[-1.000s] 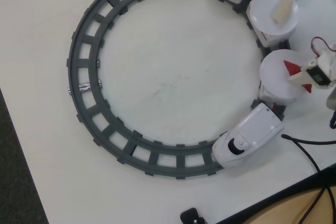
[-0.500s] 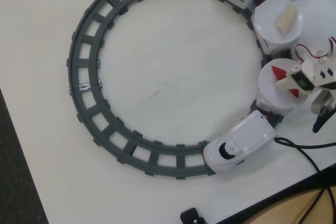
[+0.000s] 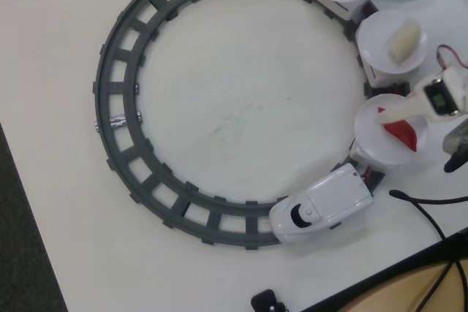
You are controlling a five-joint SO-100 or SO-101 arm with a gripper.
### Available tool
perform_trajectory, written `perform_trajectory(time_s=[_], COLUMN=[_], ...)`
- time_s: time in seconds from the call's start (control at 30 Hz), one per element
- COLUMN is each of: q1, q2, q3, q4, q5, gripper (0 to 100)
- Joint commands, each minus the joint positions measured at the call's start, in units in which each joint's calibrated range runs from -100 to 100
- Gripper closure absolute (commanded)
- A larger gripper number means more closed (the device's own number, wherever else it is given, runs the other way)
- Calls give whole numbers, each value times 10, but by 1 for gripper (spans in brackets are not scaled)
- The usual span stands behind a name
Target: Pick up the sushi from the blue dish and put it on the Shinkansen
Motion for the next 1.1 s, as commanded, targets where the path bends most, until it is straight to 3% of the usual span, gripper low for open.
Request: perform_trajectory(time_s=[0.0,0.13,0.37,0.47,0.73,1.07], q1=[53,200,528,622,730,748], q2=[-101,-230,-467,-545,-695,-691], q3=[-55,-3,259,383,652,665], q4=[-8,-8,-53,-102,-113,-112], q5=[-122,-208,-214,-214,-214,-214], gripper=[71,71,71,71,71,71])
